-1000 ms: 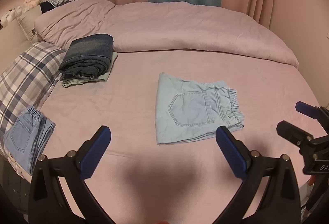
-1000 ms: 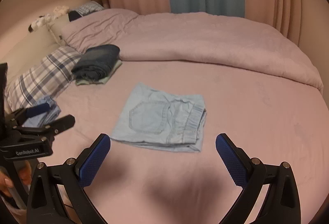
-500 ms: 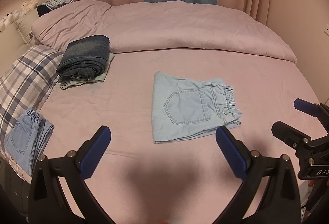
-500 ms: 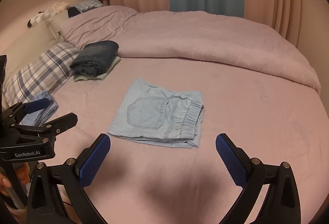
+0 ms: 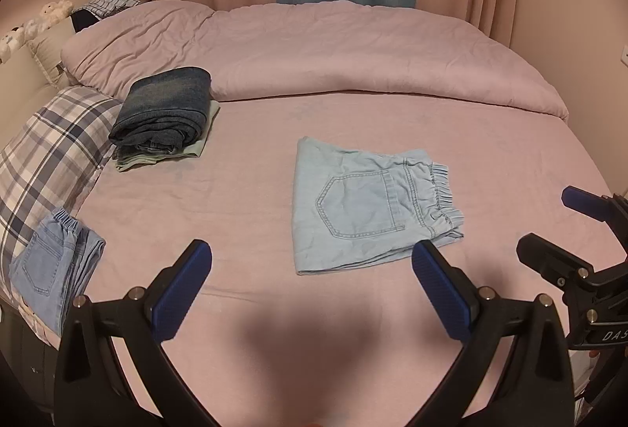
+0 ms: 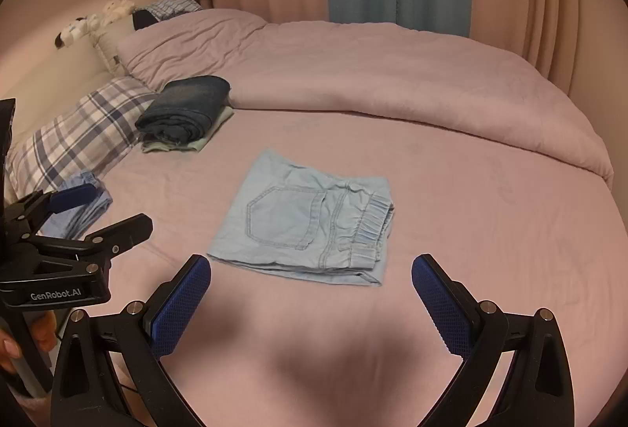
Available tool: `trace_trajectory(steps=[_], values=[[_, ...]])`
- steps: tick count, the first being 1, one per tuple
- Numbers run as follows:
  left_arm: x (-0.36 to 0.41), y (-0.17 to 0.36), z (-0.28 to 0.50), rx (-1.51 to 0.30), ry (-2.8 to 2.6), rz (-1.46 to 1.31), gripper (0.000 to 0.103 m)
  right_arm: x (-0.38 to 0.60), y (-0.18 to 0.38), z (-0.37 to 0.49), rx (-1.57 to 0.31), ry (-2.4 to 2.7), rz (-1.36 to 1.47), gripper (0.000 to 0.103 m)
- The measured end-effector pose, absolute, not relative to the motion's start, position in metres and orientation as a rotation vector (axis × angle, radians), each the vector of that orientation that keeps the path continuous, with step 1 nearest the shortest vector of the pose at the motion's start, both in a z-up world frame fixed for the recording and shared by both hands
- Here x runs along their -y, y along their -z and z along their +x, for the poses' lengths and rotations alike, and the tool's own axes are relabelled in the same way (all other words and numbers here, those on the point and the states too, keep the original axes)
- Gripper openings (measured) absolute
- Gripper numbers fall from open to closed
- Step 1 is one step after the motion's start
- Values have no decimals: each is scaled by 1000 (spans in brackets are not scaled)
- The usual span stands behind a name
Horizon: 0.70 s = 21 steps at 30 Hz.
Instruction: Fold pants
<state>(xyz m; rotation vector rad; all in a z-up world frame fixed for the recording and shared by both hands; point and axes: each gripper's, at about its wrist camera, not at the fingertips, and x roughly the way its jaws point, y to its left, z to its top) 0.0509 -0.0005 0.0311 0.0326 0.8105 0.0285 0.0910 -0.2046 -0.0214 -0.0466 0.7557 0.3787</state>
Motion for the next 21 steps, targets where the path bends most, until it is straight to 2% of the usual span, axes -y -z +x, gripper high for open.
trace_trajectory(steps=[21], values=[[4,-30,52,-807,-34,45,102,205,22,93,-757,-379,-51,102]])
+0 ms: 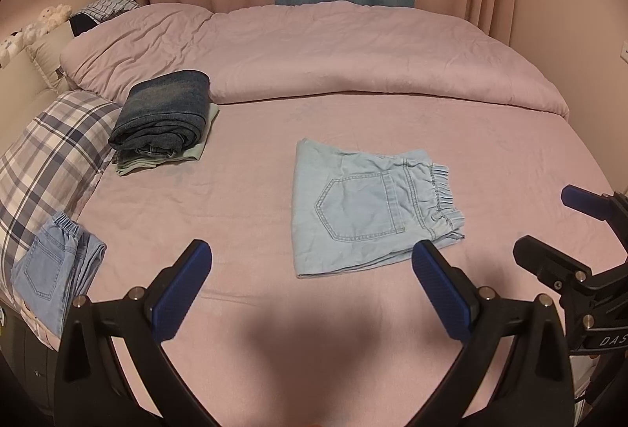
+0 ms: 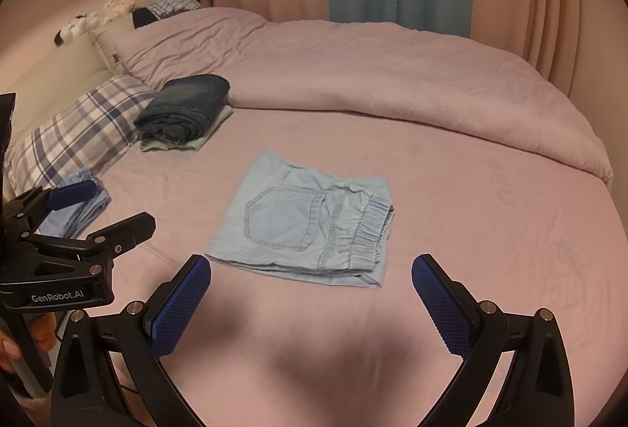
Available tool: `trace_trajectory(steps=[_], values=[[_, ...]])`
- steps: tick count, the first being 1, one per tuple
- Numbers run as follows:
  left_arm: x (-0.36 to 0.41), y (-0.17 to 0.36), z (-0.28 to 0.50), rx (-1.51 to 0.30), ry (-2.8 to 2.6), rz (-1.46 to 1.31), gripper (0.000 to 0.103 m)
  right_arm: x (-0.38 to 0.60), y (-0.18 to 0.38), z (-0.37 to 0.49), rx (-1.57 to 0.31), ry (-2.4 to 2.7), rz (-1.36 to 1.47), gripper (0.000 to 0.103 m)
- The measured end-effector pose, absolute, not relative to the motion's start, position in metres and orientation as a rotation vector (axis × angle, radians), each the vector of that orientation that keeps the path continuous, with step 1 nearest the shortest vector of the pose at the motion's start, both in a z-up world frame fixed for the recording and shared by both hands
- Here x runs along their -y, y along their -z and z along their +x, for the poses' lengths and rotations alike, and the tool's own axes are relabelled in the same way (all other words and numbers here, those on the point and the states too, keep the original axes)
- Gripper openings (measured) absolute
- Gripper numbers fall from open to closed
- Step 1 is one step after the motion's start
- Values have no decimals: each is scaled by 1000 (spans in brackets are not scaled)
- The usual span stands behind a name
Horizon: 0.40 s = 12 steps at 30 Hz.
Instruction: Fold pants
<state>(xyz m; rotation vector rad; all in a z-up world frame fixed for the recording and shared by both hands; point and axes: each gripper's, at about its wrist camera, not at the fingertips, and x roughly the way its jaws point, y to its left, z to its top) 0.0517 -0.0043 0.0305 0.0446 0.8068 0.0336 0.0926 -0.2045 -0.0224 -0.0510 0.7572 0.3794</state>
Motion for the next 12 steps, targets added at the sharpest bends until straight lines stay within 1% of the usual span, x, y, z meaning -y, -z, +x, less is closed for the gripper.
trace_trajectory(steps=[12], values=[[3,-29,55,-812,-33,38,102,204,25,96,-763,-385,-54,102]])
